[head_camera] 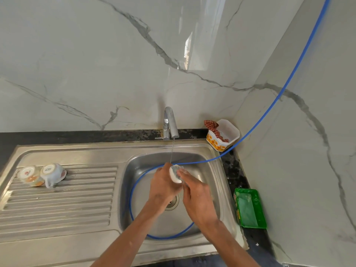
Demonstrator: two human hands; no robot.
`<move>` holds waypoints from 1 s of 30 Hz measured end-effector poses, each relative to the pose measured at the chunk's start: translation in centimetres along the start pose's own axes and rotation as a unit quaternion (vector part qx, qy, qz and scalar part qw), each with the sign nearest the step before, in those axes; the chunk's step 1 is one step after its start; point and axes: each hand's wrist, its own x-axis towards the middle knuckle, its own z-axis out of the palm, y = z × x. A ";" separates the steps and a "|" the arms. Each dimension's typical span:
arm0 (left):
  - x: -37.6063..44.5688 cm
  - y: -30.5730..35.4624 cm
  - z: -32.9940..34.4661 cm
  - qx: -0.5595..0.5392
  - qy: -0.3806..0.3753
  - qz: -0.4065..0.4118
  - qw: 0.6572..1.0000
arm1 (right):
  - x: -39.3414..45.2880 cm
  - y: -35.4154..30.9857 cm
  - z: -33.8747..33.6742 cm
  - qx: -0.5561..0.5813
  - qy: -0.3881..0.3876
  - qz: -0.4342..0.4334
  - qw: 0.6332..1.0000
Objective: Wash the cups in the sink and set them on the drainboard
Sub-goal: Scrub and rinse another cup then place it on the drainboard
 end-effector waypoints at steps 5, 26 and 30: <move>-0.7 -0.4 0.3 -0.046 -0.040 0.013 0.998 | 0.8 2.1 -0.7 0.096 -0.001 0.163 0.982; 3.0 0.9 1.3 -0.663 -0.018 -0.477 0.577 | -5.3 10.8 -9.2 0.204 0.218 0.407 0.863; 5.8 1.9 0.9 -0.694 -0.011 -0.478 0.539 | -6.3 13.5 -11.7 -0.073 0.145 0.454 0.876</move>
